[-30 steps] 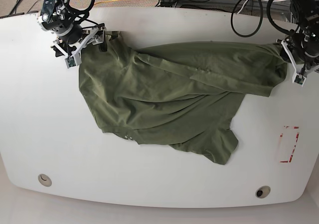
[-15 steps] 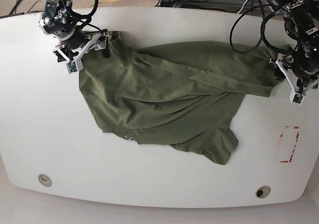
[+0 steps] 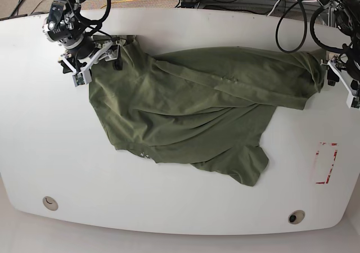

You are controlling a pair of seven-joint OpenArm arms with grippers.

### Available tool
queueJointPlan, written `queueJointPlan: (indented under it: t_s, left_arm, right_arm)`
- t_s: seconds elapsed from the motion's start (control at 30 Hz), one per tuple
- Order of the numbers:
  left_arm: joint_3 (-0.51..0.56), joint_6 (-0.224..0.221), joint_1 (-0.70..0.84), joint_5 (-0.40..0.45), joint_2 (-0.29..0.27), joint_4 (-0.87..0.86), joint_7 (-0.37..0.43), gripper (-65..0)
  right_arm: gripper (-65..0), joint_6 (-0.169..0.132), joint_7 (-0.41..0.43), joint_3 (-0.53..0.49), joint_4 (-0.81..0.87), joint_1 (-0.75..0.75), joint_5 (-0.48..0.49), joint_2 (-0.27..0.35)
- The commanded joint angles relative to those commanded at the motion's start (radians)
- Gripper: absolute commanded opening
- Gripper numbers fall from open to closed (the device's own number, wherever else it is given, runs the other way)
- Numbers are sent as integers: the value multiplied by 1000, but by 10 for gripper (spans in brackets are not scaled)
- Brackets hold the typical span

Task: Layout the t-shirt on the table in an organized manner, then fold the t-shirt properly
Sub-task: 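Release the shirt with the left gripper and raise it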

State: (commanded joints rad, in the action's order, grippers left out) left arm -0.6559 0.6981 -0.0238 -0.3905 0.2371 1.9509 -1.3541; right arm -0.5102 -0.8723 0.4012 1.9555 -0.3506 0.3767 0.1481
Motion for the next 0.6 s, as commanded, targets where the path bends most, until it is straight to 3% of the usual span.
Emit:
queueJointPlan:
  t_s: [0.23, 0.43, 0.6]
  left_arm:
    - [112, 0, -144, 89, -66, -106, 51, -256]
    - [183, 0, -238, 207, -81, -318, 141, -256]
    - [184, 0, -285, 242, -86, -466, 186, -256]
  right_arm:
    - [-82, -2, 0, 0, 0, 12, 3, 0]
    - [-82, -3, 0, 0, 0, 14, 2, 0]
    - [-82, -6, 0, 0, 0, 14, -2, 0]
